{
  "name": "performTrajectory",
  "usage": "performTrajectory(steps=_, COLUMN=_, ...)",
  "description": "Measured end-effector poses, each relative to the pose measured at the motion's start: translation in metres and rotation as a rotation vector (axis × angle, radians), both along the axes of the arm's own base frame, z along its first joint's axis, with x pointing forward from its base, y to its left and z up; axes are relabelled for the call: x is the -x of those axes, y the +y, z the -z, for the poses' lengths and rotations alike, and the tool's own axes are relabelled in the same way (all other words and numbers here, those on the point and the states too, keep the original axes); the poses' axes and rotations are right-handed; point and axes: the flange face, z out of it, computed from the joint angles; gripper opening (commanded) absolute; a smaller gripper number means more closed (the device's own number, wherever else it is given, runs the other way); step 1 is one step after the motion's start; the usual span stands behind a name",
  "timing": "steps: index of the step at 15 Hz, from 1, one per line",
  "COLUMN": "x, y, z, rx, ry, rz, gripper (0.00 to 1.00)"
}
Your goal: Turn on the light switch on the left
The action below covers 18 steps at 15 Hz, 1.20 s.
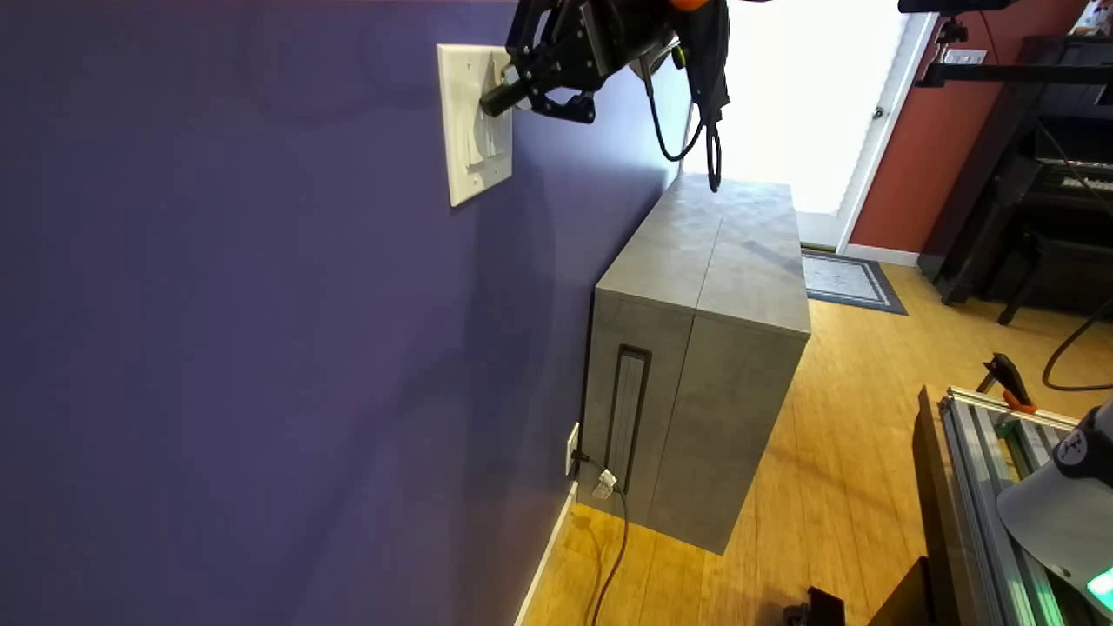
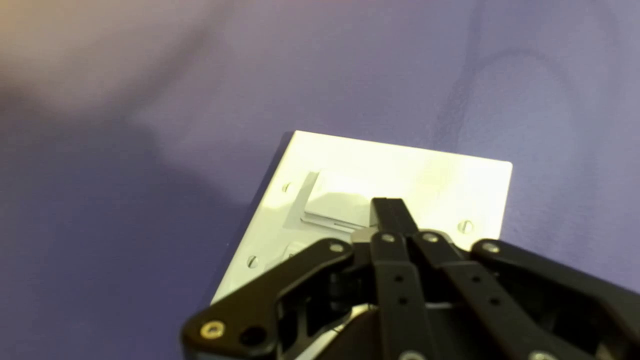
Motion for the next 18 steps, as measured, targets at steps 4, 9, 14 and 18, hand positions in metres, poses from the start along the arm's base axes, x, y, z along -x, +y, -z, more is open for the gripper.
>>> performTrajectory(steps=4, x=-0.001, y=0.0, z=0.002, rx=-0.001, ry=0.005, rz=-0.001, gripper=0.0)
performTrajectory(steps=9, x=-0.002, y=0.0, z=0.007, rx=-0.003, ry=0.015, rz=-0.002, gripper=0.0)
performTrajectory(steps=14, x=-0.002, y=0.0, z=0.01, rx=-0.004, ry=0.022, rz=-0.003, gripper=0.0)
performTrajectory(steps=18, x=-0.003, y=-0.001, z=0.013, rx=-0.005, ry=0.029, rz=-0.004, gripper=0.0)
